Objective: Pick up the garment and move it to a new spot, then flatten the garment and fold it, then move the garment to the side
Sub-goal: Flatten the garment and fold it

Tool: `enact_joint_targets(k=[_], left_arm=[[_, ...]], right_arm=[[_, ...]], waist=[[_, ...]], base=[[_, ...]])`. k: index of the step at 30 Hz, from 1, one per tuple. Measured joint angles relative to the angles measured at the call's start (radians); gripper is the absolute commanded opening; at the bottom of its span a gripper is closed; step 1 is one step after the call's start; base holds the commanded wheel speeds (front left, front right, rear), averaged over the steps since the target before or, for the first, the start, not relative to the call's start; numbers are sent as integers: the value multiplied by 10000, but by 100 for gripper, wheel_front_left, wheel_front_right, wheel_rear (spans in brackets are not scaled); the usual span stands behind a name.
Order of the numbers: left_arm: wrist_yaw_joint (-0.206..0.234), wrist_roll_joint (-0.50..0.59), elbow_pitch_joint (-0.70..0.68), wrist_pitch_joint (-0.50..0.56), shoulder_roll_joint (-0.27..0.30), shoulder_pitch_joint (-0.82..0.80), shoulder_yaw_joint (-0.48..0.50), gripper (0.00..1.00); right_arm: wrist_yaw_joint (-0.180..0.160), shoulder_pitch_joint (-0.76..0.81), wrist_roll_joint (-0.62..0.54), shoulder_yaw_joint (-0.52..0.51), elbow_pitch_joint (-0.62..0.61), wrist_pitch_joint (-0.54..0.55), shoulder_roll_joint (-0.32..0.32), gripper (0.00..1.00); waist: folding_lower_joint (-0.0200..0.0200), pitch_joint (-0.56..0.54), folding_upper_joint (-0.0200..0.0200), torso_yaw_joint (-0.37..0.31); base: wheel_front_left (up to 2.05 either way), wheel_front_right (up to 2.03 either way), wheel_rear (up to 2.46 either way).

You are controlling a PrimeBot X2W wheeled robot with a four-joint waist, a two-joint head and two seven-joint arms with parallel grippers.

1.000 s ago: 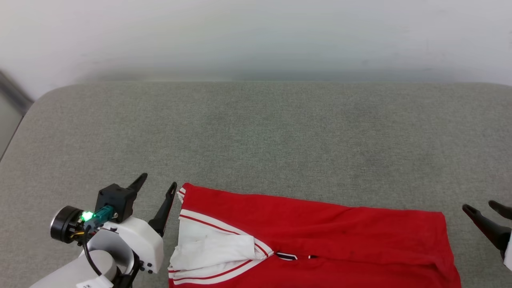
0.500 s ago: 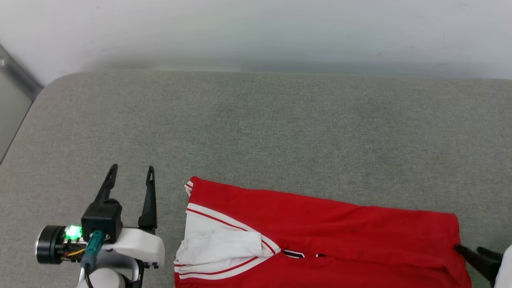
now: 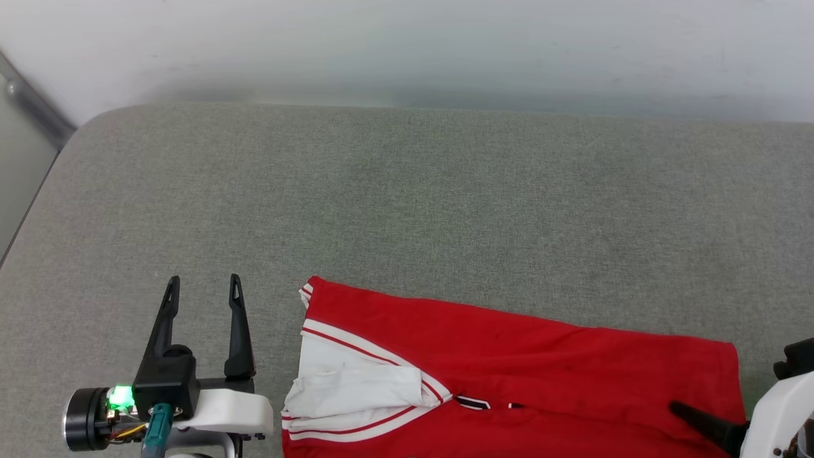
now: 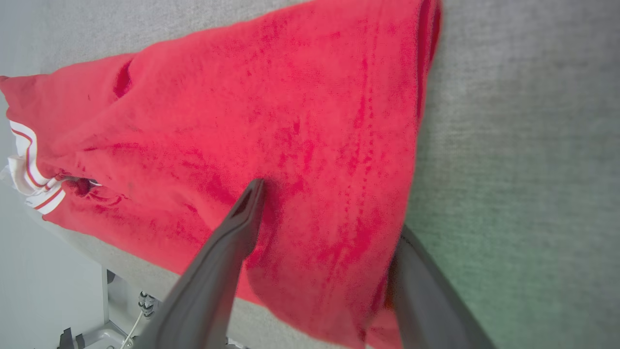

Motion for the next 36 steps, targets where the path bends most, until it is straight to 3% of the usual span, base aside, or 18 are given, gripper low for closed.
enact_joint_targets(k=[2, 3, 4, 5, 14, 25, 32, 36], left_arm=[[-198, 272, -4, 0, -314, 43, 249, 100], [-286, 437, -19, 0, -466, 58, 385, 100], [-366, 581, -33, -2, -589, 89, 483, 100], [-474, 690, -4, -2, -715, 131, 602, 100], [-1145, 1678, 167, 0, -1423, 572, 1218, 100], [-1755, 2044, 253, -2, -1919, 1048, 1737, 100], [-2094, 2161, 270, 0, -2105, 1222, 2013, 100], [-2259, 2228, 307, 0, -2295, 1203, 2121, 100]], right_arm=[[0, -94, 6, 113, 92, 2, 94, 100], [0, -117, 4, 203, 113, 0, 113, 94], [0, -160, -2, 272, 142, -19, 130, 38], [0, -216, 0, 326, 180, -90, 157, 0], [4, -334, 293, 397, 441, -652, -12, 0], [2, 131, 389, -416, 625, -675, -1373, 0], [2, 333, 568, -201, -1730, 209, -1409, 0], [2, 261, 458, 109, -3239, 633, -972, 0]], waist=[[0, 2, 0, 21], [0, -2, 0, 39], [0, -7, 0, 56], [0, -14, 0, 69], [0, -324, 0, 76], [0, -810, 0, -125], [0, -957, 0, -232], [0, -896, 0, -185]], base=[[0, 0, 0], [0, 0, 0], [0, 0, 0], [0, 0, 0], [0, 0, 0], [0, 0, 0], [0, 0, 0], [0, 0, 0]])
